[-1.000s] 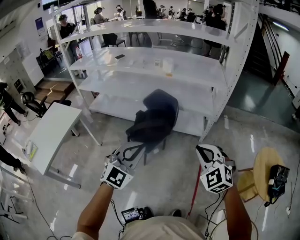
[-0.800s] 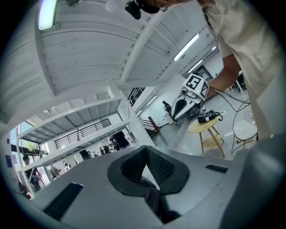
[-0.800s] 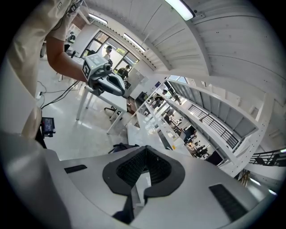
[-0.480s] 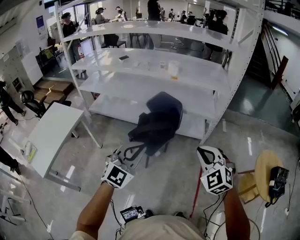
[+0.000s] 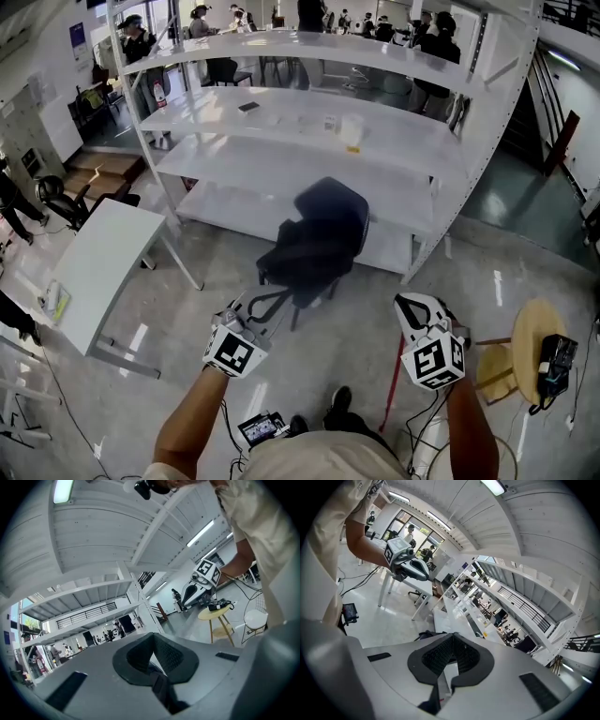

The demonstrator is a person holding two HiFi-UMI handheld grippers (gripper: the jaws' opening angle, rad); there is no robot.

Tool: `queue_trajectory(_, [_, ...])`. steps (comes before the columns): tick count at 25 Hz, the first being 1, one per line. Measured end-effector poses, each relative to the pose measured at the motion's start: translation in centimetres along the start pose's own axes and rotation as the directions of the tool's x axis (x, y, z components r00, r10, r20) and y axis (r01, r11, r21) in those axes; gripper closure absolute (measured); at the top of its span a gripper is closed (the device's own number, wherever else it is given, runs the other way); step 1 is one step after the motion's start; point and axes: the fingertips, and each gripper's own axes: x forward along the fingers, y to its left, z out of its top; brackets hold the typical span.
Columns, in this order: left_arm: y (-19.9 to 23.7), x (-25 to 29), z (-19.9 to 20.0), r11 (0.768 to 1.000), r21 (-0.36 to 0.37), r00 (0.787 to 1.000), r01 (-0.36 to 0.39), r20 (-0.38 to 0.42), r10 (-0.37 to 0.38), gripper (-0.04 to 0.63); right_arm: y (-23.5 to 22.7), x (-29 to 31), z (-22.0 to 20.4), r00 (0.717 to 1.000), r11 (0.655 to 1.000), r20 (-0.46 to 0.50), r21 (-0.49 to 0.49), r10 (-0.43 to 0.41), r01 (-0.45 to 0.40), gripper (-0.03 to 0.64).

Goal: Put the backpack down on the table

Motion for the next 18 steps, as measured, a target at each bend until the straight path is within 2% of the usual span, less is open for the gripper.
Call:
queue_trajectory(11, [3.0,3.7,-3.4,0.998,-0.053,0.998,-0.029,-0.056,0.026,0.583,-2.5,6.4,-1.6,0.999,0.999,0.022,0.029,0.042,-0.043,0.591])
queue_trajectory(18, [5.2,8.3,-5.0,0.996,-0.069,0.994,-0.059,-0.101,0.052,0.583,-5.7,11.0,-4.2,0.995,0.995,0.054,0.045,0.083,-0.085,0.591])
